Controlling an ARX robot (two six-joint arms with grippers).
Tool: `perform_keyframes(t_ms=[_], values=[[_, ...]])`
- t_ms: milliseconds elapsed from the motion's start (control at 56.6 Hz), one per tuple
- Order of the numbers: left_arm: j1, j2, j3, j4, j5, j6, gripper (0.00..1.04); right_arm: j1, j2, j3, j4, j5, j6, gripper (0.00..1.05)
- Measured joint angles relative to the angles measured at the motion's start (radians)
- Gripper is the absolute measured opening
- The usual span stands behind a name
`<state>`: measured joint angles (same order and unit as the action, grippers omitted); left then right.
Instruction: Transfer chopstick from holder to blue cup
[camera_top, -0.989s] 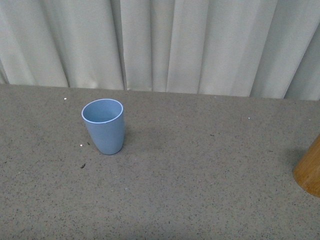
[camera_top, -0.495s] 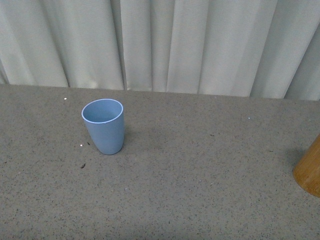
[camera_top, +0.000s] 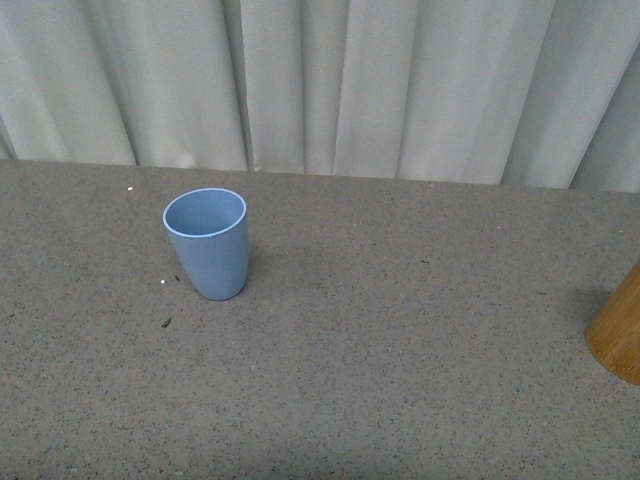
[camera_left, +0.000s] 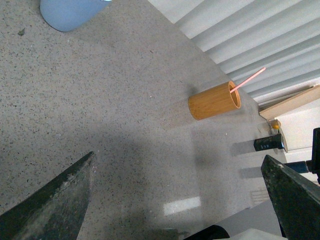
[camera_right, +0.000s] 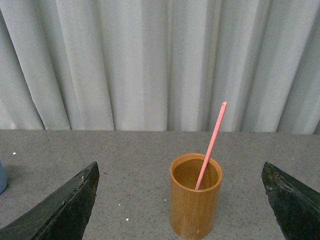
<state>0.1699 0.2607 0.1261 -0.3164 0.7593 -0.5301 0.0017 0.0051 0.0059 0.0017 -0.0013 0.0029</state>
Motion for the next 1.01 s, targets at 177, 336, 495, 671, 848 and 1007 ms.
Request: perform_keyframes(t_ms=[177,336,495,671,848,1007], values=[[0.0,0.0,0.0,0.0,0.0,0.0,0.98,0.0,0.0,0.0,0.0,0.0,0.0,0.95],[0.0,0.0,0.0,0.0,0.0,0.0,0.98,0.0,0.0,0.0,0.0,0.0,0.0,0.95],[0.0,0.0,0.0,0.0,0.0,0.0,0.98,0.0,0.0,0.0,0.0,0.0,0.0,0.95],[0.0,0.0,0.0,0.0,0.0,0.0,0.98,0.0,0.0,0.0,0.0,0.0,0.0,0.95],[0.0,0.0,0.0,0.0,0.0,0.0,0.98,0.0,0.0,0.0,0.0,0.0,0.0,0.95],[0.0,0.0,0.0,0.0,0.0,0.0,0.98,0.0,0.0,0.0,0.0,0.0,0.0,0.95]])
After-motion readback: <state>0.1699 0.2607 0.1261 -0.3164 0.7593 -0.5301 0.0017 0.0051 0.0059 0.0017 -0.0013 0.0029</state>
